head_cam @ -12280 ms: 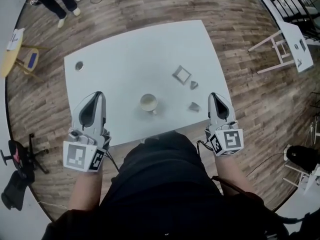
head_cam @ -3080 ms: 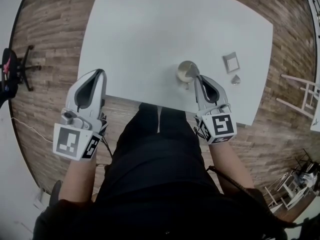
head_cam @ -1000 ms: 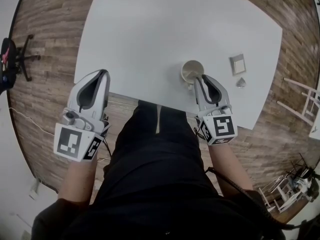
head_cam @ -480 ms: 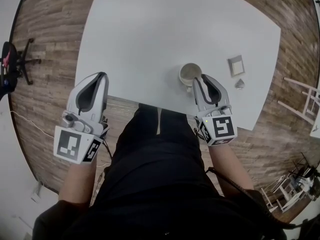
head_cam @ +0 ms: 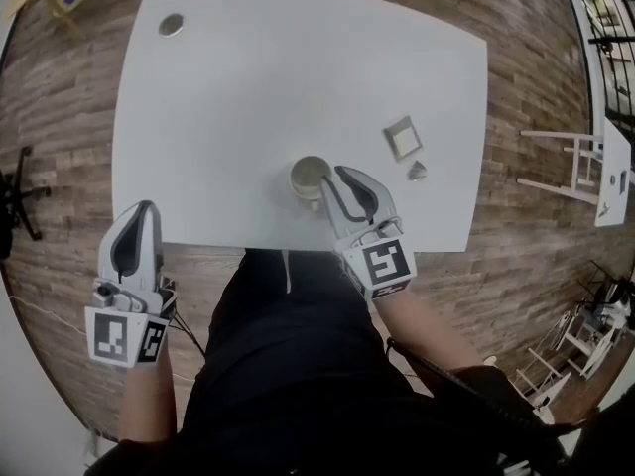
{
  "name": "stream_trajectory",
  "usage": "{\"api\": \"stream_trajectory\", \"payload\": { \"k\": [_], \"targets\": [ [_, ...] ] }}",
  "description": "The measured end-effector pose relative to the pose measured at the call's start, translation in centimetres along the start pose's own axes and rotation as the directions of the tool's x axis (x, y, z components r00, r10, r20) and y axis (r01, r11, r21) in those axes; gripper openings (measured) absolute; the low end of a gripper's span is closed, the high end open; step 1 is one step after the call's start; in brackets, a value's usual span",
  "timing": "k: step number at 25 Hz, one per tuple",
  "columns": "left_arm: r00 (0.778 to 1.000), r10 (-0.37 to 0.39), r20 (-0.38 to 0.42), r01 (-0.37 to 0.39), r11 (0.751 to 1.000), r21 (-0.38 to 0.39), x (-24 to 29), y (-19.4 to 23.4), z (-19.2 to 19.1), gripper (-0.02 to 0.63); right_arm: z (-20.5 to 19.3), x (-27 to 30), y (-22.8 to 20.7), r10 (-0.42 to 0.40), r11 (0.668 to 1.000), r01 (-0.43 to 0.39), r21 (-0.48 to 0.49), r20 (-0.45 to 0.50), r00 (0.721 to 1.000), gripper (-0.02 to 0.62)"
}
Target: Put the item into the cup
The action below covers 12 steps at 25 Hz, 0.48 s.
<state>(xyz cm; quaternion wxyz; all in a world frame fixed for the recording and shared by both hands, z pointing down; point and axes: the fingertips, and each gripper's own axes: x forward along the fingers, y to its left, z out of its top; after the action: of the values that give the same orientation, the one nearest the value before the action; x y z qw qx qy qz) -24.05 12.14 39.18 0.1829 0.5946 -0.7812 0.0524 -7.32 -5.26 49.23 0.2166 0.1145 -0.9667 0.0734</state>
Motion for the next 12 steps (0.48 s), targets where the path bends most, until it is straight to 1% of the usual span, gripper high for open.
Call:
{"api": "stream_trajectory", "payload": {
  "k": [2, 4, 6, 9, 12],
  "targets": [
    [1.000, -0.005, 0.008, 0.005, 1.000, -0.009, 0.4, 0.7, -0.4, -0.002, 0.0, 0.3, -0.2, -0.024, 1.000, 0.024, -0.012, 0.008, 1.000, 0.094],
    [1.000, 0.013, 0.003, -0.013, 1.000, -0.020, 0.1, 1.5, -0.6, -0.002, 0.1, 0.7, 0.0, -0.030, 0.999, 0.030, -0.023, 0.015, 0.999, 0.094],
    [1.000, 0.028, 0.000, -0.028, 0.999, -0.021, 0.0, 1.8, -0.5, -0.002, 0.3, 1.1, 0.3, -0.028, 1.000, 0.029, -0.012, 0.034, 0.999, 0.094],
    [1.000, 0.017, 0.015, -0.017, 1.000, -0.015, 0.5, 1.6, -0.2, -0.002, 0.8, 1.2, 0.0, -0.034, 0.999, 0.034, -0.005, 0.063, 0.997, 0.094],
    [1.000, 0.010, 0.024, -0.010, 1.000, -0.016, 0.8, 1.6, -0.1, -0.002, 1.0, 1.1, -0.2, -0.043, 0.999, 0.043, -0.007, 0.063, 0.997, 0.094]
  ]
}}
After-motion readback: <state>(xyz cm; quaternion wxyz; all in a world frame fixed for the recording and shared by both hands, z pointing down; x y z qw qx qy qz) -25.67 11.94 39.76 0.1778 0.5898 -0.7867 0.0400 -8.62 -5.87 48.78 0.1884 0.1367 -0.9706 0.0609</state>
